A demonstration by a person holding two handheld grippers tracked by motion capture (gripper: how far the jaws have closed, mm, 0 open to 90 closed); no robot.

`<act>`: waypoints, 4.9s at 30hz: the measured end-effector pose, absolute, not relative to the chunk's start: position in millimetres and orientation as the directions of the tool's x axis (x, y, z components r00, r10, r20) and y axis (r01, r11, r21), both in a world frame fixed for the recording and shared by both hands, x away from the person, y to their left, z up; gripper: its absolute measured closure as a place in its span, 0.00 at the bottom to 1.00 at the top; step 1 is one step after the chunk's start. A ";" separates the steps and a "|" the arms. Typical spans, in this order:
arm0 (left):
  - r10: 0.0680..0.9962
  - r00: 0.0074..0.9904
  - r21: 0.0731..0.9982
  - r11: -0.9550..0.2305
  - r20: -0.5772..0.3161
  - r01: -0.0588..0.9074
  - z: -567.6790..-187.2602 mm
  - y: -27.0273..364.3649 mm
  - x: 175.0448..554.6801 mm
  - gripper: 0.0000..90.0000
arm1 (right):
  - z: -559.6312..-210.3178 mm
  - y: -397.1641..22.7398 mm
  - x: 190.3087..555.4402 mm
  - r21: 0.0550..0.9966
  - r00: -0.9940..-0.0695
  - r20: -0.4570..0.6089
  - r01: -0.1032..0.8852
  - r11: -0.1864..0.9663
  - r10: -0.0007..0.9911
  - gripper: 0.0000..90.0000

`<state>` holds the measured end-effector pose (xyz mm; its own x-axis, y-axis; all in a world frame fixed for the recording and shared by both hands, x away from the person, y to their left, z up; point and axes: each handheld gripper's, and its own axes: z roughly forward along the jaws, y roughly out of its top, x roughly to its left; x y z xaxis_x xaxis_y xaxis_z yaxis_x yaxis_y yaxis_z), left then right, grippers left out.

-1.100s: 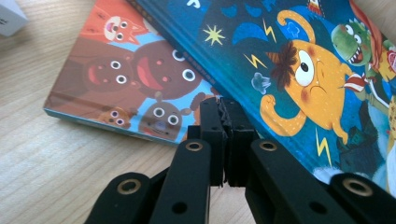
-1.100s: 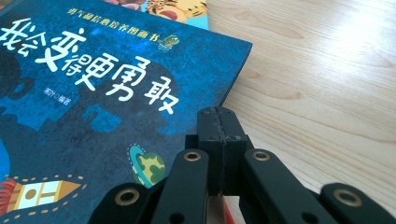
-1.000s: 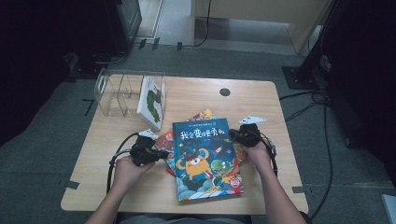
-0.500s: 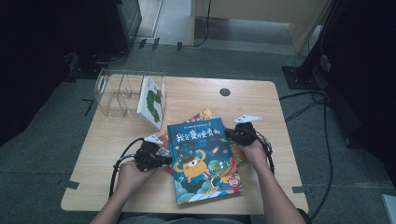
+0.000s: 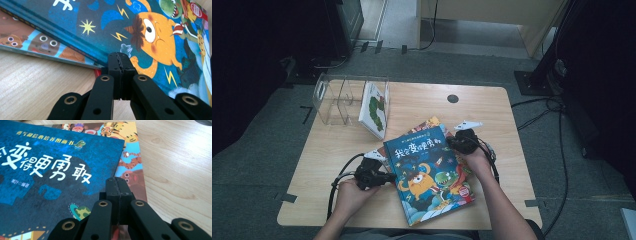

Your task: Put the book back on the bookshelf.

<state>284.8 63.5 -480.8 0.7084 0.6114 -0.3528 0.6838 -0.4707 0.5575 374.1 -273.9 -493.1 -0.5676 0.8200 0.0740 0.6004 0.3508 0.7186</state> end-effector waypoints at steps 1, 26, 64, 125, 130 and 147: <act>0.615 0.708 0.561 -0.469 -0.347 0.682 -480.9 63.1 283.1 1.00 | -493.0 -272.2 374.7 0.717 -0.565 0.075 0.604 0.349 0.822 1.00; 0.631 0.698 0.586 -0.438 -0.339 0.682 -483.1 54.6 266.2 1.00 | -485.1 -255.4 392.0 0.740 -0.555 0.037 0.574 0.350 0.831 1.00; 0.634 0.713 0.618 -0.441 -0.299 0.651 -453.9 73.6 362.8 1.00 | -476.6 -328.8 288.6 0.784 -0.509 0.120 0.576 0.233 0.852 1.00; 0.703 0.687 0.603 -0.472 -0.184 0.643 -476.0 92.5 389.0 0.96 | -495.4 -371.5 236.4 0.717 -0.476 0.137 0.653 0.245 0.869 1.00; 0.710 0.677 0.609 -0.454 -0.195 0.651 -477.6 94.4 386.6 0.97 | -495.6 -371.7 241.4 0.717 -0.472 0.142 0.655 0.238 0.870 1.00; 0.697 0.668 0.569 -0.448 -0.260 0.689 -480.5 97.0 372.2 1.00 | -496.5 -377.6 258.3 0.715 -0.419 0.186 0.678 0.170 0.889 1.00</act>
<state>372.2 97.0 -480.5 0.6682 0.6970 -0.2602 0.6893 -0.4483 0.5692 258.3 -377.6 -496.5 -0.4194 0.8885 0.1862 0.6778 0.1701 0.7153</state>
